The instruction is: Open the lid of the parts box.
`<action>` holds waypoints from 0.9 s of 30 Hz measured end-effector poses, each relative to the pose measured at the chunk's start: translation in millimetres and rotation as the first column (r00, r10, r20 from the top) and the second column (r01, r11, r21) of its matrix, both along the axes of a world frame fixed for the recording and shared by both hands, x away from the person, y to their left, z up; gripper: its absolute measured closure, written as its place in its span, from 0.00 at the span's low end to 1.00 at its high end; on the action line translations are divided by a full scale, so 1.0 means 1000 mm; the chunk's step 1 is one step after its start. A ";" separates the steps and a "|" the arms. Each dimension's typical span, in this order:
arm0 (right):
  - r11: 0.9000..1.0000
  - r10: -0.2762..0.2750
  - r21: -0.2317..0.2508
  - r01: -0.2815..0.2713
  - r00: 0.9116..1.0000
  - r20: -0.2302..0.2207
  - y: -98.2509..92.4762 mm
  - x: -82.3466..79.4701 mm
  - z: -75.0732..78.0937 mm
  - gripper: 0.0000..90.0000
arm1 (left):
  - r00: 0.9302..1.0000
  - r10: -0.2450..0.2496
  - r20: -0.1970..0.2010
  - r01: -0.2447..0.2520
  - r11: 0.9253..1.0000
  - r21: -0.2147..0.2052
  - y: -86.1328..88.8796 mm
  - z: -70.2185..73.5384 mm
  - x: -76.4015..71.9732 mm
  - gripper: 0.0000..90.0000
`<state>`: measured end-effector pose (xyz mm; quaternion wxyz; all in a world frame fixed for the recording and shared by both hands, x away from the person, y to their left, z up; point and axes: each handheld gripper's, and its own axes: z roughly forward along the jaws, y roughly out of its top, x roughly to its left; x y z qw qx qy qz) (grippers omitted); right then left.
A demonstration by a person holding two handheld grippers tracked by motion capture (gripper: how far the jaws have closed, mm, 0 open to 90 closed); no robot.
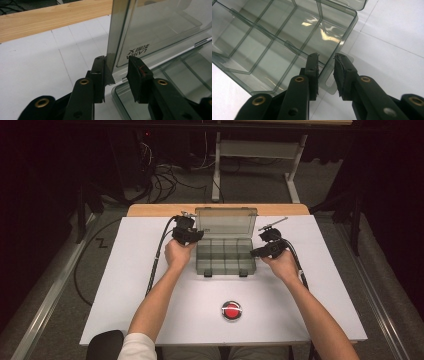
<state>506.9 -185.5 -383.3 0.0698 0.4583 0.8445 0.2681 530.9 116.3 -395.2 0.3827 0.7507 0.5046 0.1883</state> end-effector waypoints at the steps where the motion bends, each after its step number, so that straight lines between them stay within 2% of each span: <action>1: 1.000 0.000 0.000 0.000 1.000 0.000 0.000 0.000 0.000 0.84 | 1.000 0.002 -0.001 -0.002 1.000 0.001 0.000 0.000 0.001 0.75; 15: 1.000 -0.008 -0.003 0.008 1.000 -0.004 0.001 0.000 0.000 0.84 | 1.000 0.024 -0.020 -0.024 1.000 -0.015 -0.001 -0.006 0.006 0.75; 21: 1.000 -0.009 -0.001 0.009 1.000 -0.006 0.001 0.000 0.000 0.84 | 0.999 0.025 -0.043 -0.025 1.000 0.000 -0.002 -0.009 0.008 0.75; 27: 1.000 -0.009 0.000 0.009 1.000 -0.007 0.000 0.000 0.000 0.84 | 0.998 0.026 -0.050 -0.026 1.000 -0.008 -0.001 -0.010 0.008 0.75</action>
